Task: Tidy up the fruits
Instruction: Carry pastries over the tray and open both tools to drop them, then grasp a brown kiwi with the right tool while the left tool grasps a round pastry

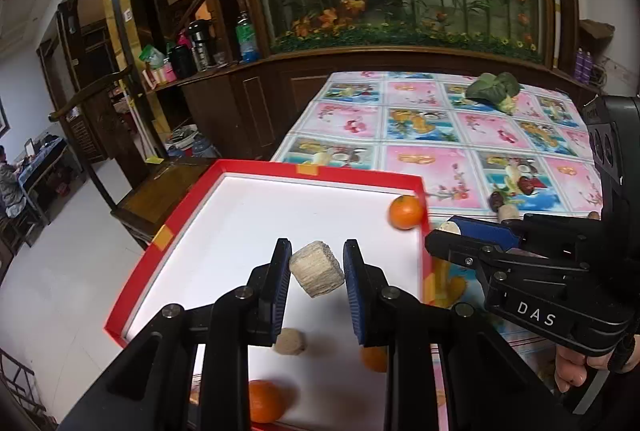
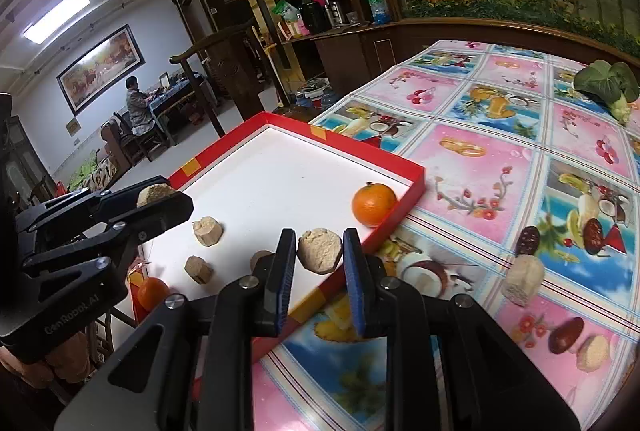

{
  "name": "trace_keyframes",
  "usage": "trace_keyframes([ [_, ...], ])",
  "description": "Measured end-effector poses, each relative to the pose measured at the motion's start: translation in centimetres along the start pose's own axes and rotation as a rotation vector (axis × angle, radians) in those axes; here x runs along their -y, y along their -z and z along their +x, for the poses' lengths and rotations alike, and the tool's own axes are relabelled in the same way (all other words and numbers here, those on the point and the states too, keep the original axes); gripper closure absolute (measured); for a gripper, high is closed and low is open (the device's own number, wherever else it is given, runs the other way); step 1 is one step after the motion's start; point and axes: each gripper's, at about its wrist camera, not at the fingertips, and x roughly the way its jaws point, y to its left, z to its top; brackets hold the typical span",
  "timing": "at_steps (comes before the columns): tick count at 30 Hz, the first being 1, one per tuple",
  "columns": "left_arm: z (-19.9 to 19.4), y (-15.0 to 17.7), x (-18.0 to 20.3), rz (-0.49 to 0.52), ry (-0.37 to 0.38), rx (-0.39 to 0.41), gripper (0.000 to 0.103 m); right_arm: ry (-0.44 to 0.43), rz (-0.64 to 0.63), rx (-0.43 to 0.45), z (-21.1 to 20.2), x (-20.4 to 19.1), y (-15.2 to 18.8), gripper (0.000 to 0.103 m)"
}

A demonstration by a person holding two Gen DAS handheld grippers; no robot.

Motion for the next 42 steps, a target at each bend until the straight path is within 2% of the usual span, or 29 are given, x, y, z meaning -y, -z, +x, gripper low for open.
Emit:
trace_keyframes([
  [19, 1.7, 1.1, -1.4, -0.013, -0.029, -0.041, 0.077, -0.017, -0.061, -0.082, 3.3, -2.4, 0.4, 0.076],
  [31, 2.9, 1.5, -1.5, -0.02, -0.042, -0.082, 0.077, -0.026, -0.053, -0.124, 4.0, -2.3, 0.6, 0.076],
  [38, 3.4, 1.9, -1.4, -0.02, -0.078, -0.111, 0.077, -0.04, -0.041, -0.142, 4.0, -1.9, 0.5, 0.076],
  [42, 3.5, 2.0, -1.2, -0.012, -0.107, -0.118, 0.063, -0.06, -0.013, -0.119, 3.1, -1.4, 0.1, 0.076],
])
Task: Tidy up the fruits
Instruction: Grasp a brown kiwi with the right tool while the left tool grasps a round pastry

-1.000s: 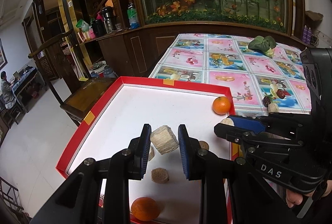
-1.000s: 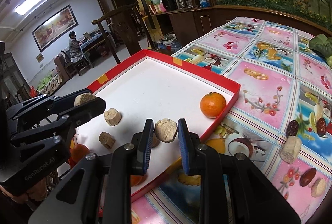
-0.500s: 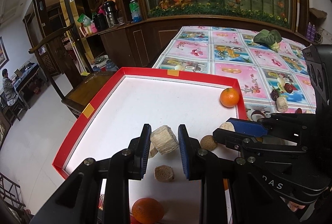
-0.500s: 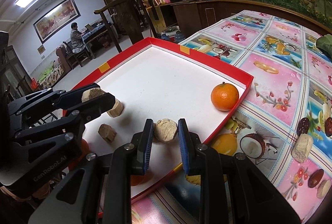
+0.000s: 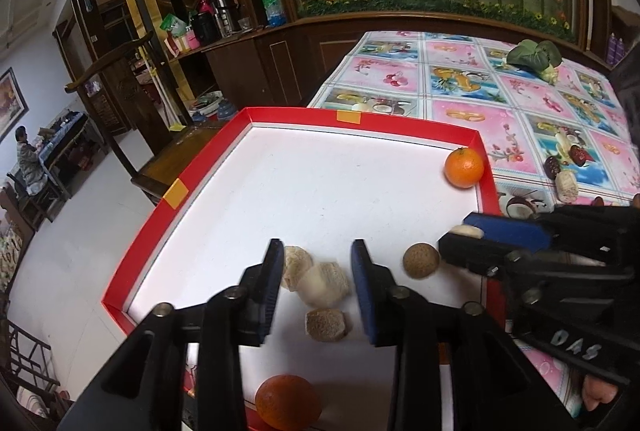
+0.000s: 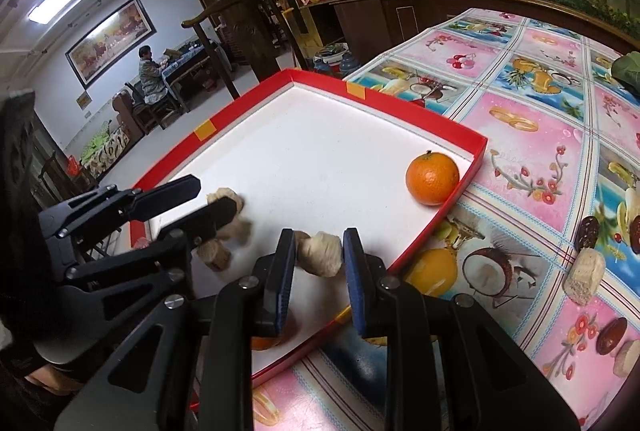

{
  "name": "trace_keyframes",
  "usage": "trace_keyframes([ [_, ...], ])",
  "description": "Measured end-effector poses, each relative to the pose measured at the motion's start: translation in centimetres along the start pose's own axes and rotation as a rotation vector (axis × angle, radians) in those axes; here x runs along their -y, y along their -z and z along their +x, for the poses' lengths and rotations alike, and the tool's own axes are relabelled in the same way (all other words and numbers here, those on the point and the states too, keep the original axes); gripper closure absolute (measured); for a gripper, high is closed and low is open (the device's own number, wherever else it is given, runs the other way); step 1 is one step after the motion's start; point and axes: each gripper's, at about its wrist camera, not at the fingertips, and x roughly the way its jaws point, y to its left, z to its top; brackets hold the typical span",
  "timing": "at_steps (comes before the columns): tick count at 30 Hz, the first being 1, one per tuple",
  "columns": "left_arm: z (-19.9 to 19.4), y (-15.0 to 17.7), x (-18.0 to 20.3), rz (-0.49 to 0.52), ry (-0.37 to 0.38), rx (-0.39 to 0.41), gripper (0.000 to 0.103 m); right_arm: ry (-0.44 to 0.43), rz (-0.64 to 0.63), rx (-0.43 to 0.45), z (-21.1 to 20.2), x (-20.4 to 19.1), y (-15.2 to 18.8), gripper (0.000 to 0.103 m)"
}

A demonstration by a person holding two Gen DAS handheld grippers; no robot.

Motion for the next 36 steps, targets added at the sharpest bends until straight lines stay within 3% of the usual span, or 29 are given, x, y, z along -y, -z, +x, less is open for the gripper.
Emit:
trace_keyframes([
  [2, -0.1, -0.1, 0.2, 0.005, -0.014, 0.0, 0.054, -0.005, 0.011, 0.016, -0.5, 0.3, -0.2, 0.076],
  [5, -0.4, -0.3, 0.7, 0.017, -0.027, 0.006, 0.053, -0.007, 0.03, 0.038, -1.4, 0.7, -0.3, 0.076],
  [7, -0.5, -0.5, 1.0, 0.021, -0.028, 0.005, 0.043, -0.009, 0.048, 0.049, -2.1, 1.3, -0.4, 0.076],
  [14, -2.4, -1.2, 3.3, 0.068, 0.029, 0.049, 0.035, 0.017, 0.103, 0.097, -5.6, 4.2, 0.0, 0.076],
  [19, -3.1, -1.6, 6.6, 0.143, 0.099, 0.067, 0.032, 0.104, 0.14, 0.144, -9.8, 8.0, 2.0, 0.076],
  [25, -3.1, -1.7, 10.7, 0.231, 0.186, 0.049, 0.032, 0.267, 0.198, 0.191, -16.2, 13.2, 5.8, 0.076],
  [26, -3.2, -1.6, 11.3, 0.241, 0.198, 0.047, 0.032, 0.283, 0.206, 0.195, -17.0, 13.8, 6.2, 0.075],
  [28, -3.3, -1.8, 12.7, 0.268, 0.23, 0.045, 0.032, 0.326, 0.233, 0.195, -18.8, 15.3, 7.4, 0.053],
  [29, -3.3, -1.8, 13.2, 0.278, 0.245, 0.043, 0.032, 0.354, 0.242, 0.195, -19.5, 16.0, 8.1, 0.048],
  [32, -3.1, -2.1, 14.9, 0.3, 0.282, 0.029, 0.032, 0.428, 0.23, 0.178, -20.6, 17.3, 9.1, 0.046],
  [36, -2.9, -2.4, 16.4, 0.316, 0.31, 0.007, 0.032, 0.453, 0.218, 0.146, -20.6, 18.1, 9.5, 0.047],
])
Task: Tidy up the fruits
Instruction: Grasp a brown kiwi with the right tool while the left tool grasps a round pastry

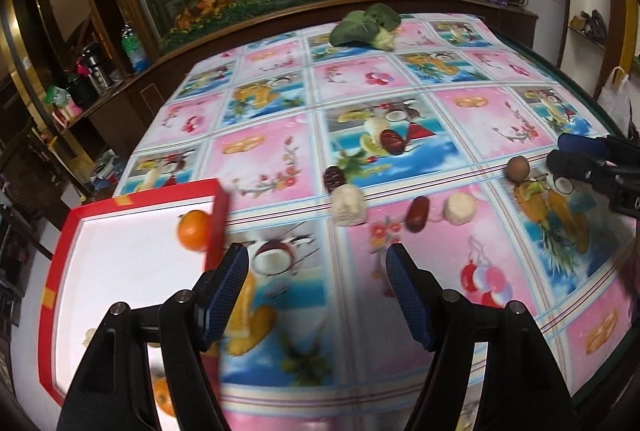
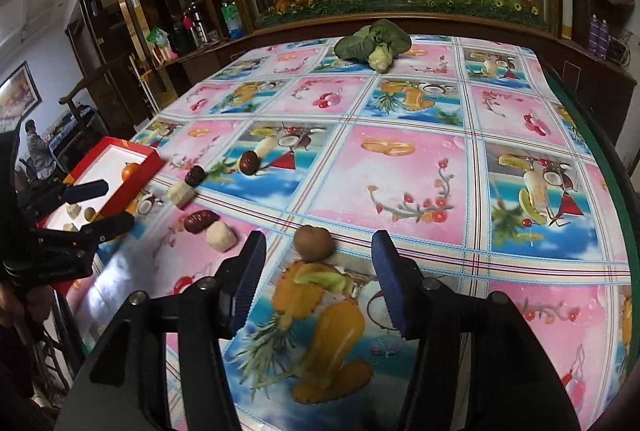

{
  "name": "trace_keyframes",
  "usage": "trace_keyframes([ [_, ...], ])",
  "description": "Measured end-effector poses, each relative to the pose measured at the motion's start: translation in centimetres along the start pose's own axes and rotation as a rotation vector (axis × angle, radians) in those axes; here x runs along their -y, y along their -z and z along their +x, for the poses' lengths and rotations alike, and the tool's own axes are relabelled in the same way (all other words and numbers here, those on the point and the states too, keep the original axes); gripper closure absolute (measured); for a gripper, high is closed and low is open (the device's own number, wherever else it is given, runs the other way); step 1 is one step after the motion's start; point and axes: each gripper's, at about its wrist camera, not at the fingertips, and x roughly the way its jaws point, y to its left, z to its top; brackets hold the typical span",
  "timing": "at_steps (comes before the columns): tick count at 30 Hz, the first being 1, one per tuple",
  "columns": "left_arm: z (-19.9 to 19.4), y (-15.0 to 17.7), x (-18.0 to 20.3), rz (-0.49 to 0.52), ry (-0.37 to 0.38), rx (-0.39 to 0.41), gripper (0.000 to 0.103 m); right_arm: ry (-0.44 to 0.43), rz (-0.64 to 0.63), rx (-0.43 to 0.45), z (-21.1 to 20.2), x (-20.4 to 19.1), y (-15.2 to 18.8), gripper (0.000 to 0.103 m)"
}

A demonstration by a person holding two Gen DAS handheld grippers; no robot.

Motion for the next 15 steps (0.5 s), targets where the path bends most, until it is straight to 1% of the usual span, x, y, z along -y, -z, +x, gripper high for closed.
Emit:
trace_keyframes([
  [3, 0.3, -0.2, 0.6, 0.007, 0.027, -0.012, 0.032, 0.013, -0.029, -0.021, 1.0, -0.4, -0.2, 0.047],
  [6, 0.5, -0.2, 1.4, 0.023, 0.066, -0.024, 0.032, 0.024, -0.051, -0.062, 2.5, -1.0, -0.6, 0.047],
  [8, 0.4, -0.2, 1.9, 0.031, 0.079, -0.027, 0.032, 0.037, -0.067, -0.088, 3.5, -1.3, -0.8, 0.051],
  [10, 0.4, -0.2, 2.3, 0.037, 0.097, -0.031, 0.032, 0.042, -0.08, -0.133, 4.8, -1.6, -0.7, 0.066],
  [11, 0.3, -0.2, 2.5, 0.039, 0.105, -0.031, 0.032, 0.049, -0.087, -0.15, 5.3, -1.7, -0.6, 0.068],
  [13, 0.3, -0.3, 2.9, 0.044, 0.127, -0.033, 0.032, 0.074, -0.124, -0.135, 5.4, -2.1, -0.5, 0.075],
  [15, 0.5, -0.6, 3.5, 0.051, 0.15, -0.042, 0.032, 0.064, -0.101, -0.131, 5.3, -1.6, -0.6, 0.075],
])
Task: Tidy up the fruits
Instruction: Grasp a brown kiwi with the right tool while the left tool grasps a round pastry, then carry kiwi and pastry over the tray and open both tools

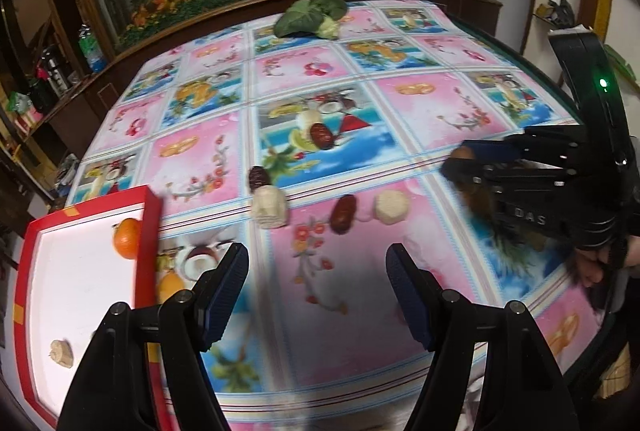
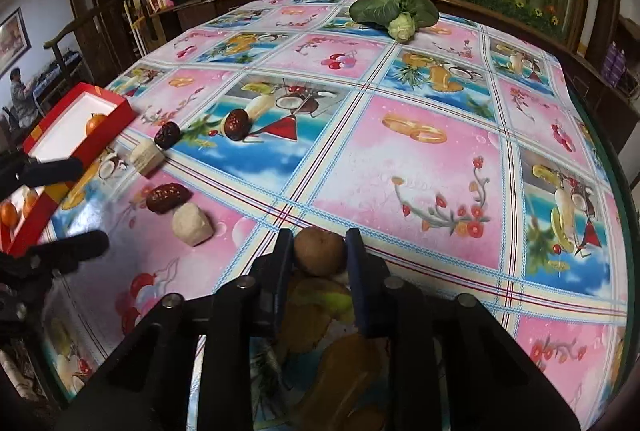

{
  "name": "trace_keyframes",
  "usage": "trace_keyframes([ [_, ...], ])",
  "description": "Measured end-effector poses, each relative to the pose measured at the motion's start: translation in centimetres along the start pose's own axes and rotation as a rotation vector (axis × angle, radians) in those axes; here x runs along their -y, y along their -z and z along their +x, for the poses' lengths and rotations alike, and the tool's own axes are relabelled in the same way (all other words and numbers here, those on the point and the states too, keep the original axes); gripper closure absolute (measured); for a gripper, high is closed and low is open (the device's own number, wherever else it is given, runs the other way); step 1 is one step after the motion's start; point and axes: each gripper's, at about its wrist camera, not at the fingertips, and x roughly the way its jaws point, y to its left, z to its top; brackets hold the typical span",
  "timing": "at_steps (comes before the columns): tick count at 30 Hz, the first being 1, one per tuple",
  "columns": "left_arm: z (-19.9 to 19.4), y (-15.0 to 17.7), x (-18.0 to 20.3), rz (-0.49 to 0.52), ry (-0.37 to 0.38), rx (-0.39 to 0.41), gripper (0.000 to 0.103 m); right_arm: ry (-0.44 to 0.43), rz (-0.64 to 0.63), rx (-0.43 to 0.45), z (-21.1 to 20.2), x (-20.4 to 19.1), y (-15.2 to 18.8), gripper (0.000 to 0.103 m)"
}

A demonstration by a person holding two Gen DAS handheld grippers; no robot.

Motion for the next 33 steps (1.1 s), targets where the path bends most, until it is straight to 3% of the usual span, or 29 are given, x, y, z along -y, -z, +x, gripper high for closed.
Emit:
trace_keyframes([
  [8, 1.4, -2.3, 3.3, 0.105, 0.077, 0.009, 0.033, -0.057, 0.153, 0.085, -2.6, 2.9, -0.6, 0.075],
  [10, 2.0, -2.7, 3.8, 0.133, 0.096, 0.0, 0.045, -0.064, 0.18, 0.087, -2.9, 3.4, -0.6, 0.075],
  [15, 4.0, -3.0, 4.3, 0.171, 0.127, -0.043, 0.052, -0.079, 0.267, 0.099, -3.5, 4.9, -0.7, 0.075],
  [20, 5.1, -2.9, 4.3, 0.166, 0.155, -0.058, 0.055, -0.091, 0.305, 0.084, -3.3, 5.6, -0.7, 0.075],
  [27, 4.9, -2.5, 4.2, 0.159, 0.225, -0.036, 0.077, -0.078, 0.337, 0.112, -3.7, 6.4, -0.7, 0.075],
  [33, 4.4, -1.9, 4.2, 0.149, 0.216, -0.021, 0.078, -0.059, 0.368, 0.14, -4.2, 7.3, -0.7, 0.075],
])
